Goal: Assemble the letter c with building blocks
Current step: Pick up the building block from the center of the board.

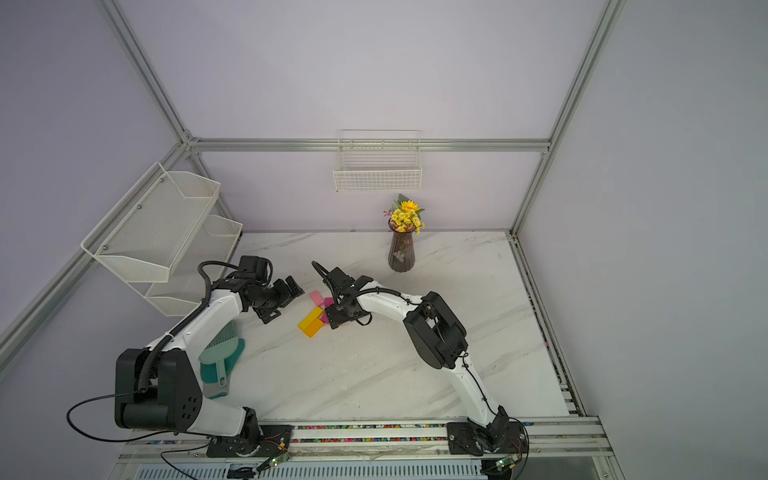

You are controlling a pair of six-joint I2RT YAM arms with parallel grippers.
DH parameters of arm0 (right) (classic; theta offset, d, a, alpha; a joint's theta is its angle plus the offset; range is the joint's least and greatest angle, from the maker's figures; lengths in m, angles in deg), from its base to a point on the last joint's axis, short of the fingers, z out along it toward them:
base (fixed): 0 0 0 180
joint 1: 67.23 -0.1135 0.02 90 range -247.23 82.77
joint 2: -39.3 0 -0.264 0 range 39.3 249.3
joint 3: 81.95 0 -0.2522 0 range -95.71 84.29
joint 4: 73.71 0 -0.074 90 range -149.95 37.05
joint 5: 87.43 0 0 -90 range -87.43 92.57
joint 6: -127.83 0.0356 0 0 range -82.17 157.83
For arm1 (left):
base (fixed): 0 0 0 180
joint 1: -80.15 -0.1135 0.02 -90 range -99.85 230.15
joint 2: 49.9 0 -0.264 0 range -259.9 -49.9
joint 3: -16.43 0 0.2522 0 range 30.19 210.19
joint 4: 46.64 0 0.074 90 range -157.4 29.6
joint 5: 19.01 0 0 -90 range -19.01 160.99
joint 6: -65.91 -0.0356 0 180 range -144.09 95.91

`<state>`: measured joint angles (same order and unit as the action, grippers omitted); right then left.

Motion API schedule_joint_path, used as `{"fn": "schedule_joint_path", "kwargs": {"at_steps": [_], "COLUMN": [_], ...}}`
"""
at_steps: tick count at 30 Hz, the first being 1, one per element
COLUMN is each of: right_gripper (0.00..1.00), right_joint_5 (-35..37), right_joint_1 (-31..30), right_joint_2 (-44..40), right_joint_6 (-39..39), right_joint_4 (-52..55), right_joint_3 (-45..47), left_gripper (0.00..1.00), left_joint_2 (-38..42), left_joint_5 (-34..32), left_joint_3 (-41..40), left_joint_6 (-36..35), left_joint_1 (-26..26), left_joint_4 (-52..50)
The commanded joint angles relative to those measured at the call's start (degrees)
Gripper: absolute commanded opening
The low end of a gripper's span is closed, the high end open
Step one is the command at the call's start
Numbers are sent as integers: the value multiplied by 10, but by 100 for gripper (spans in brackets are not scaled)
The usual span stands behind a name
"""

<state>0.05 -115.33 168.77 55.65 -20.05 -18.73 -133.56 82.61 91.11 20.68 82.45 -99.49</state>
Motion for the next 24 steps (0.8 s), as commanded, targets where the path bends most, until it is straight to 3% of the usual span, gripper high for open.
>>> {"fn": "schedule_joint_path", "kwargs": {"at_steps": [1,24], "right_gripper": [87,80], "right_joint_5": [-2,89], "right_joint_1": [-10,-41], "right_joint_2": [12,49], "right_joint_6": [-16,-69], "right_joint_4": [16,37], "right_joint_3": [-20,-49], "left_gripper": [100,100], "left_joint_2": [16,6], "left_joint_5": [10,22], "left_joint_3": [-5,-9], "left_joint_6": [-13,-13], "left_joint_1": [-5,-6], "left_joint_4": [2,10]}}
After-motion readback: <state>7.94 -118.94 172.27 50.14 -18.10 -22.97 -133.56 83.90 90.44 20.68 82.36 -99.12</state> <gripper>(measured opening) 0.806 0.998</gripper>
